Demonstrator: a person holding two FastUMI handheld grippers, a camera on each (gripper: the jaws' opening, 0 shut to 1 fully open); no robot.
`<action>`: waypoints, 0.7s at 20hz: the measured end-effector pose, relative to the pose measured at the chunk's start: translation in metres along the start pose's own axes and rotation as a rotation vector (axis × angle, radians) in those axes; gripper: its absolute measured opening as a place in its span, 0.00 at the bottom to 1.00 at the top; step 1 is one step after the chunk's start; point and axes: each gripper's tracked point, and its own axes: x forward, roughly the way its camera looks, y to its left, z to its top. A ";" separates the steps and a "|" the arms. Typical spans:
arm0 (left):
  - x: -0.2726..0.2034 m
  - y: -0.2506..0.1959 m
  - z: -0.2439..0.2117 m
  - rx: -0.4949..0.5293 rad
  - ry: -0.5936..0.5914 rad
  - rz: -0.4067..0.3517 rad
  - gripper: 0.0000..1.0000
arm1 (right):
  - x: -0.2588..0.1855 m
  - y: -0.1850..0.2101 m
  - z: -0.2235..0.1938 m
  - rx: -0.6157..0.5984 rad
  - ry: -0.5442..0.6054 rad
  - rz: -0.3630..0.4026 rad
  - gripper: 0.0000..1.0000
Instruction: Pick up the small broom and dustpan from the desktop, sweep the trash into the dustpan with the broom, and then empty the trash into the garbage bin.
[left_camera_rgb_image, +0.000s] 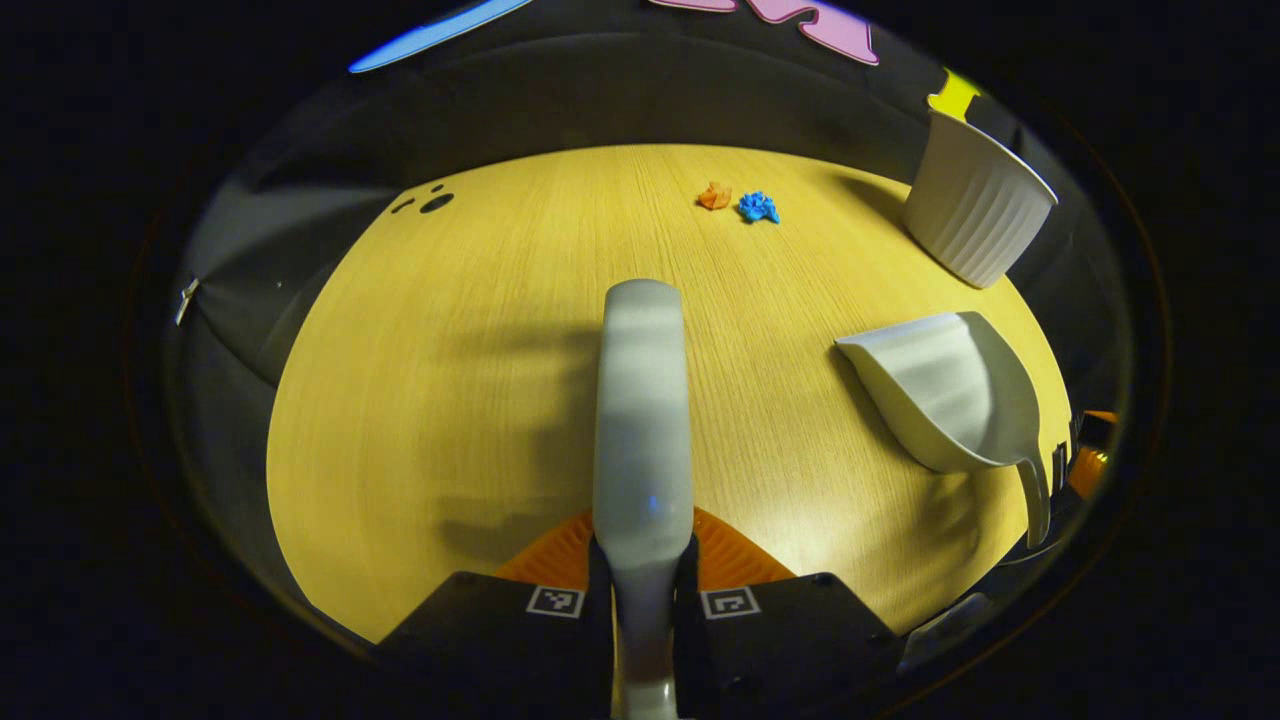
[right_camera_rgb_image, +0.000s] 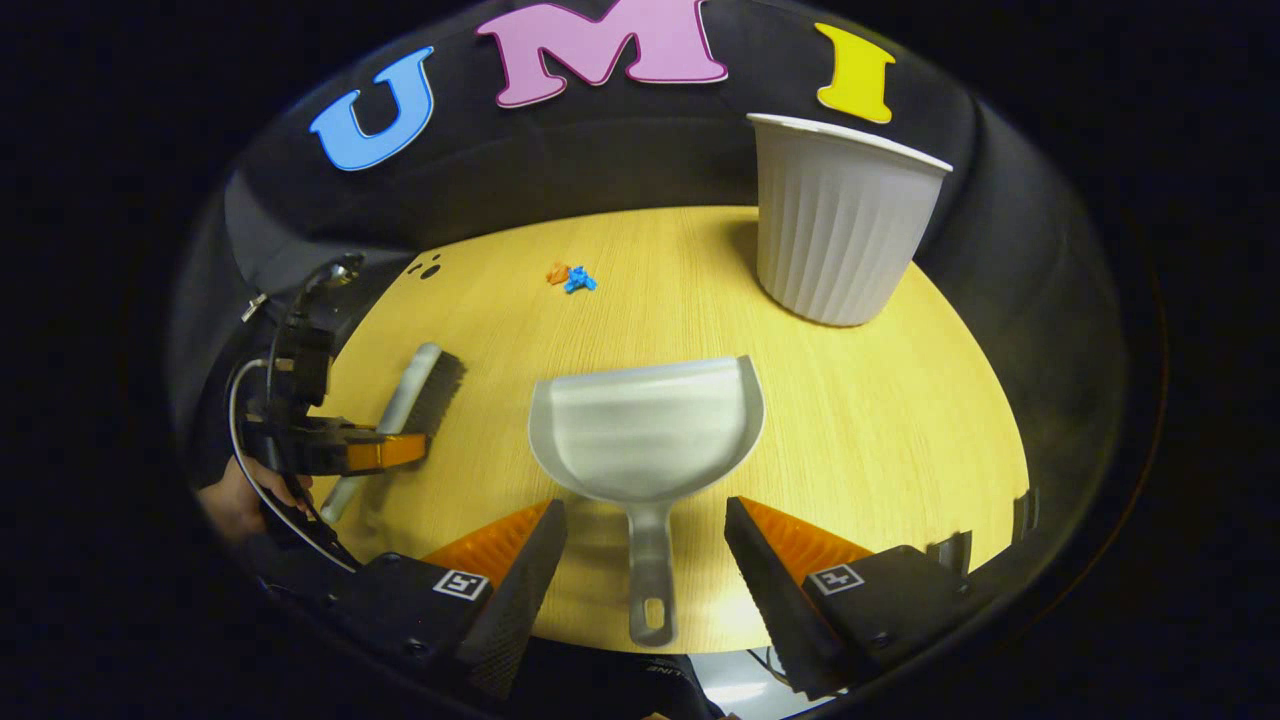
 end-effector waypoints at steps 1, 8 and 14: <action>-0.006 0.002 0.002 0.007 -0.019 -0.002 0.28 | 0.003 0.000 -0.004 -0.001 0.016 0.002 0.99; -0.051 0.008 -0.006 -0.016 -0.082 -0.008 0.28 | 0.033 -0.007 -0.040 0.027 0.150 -0.048 0.99; -0.070 0.015 -0.015 -0.010 -0.090 0.030 0.28 | 0.065 -0.016 -0.055 -0.024 0.242 -0.108 0.99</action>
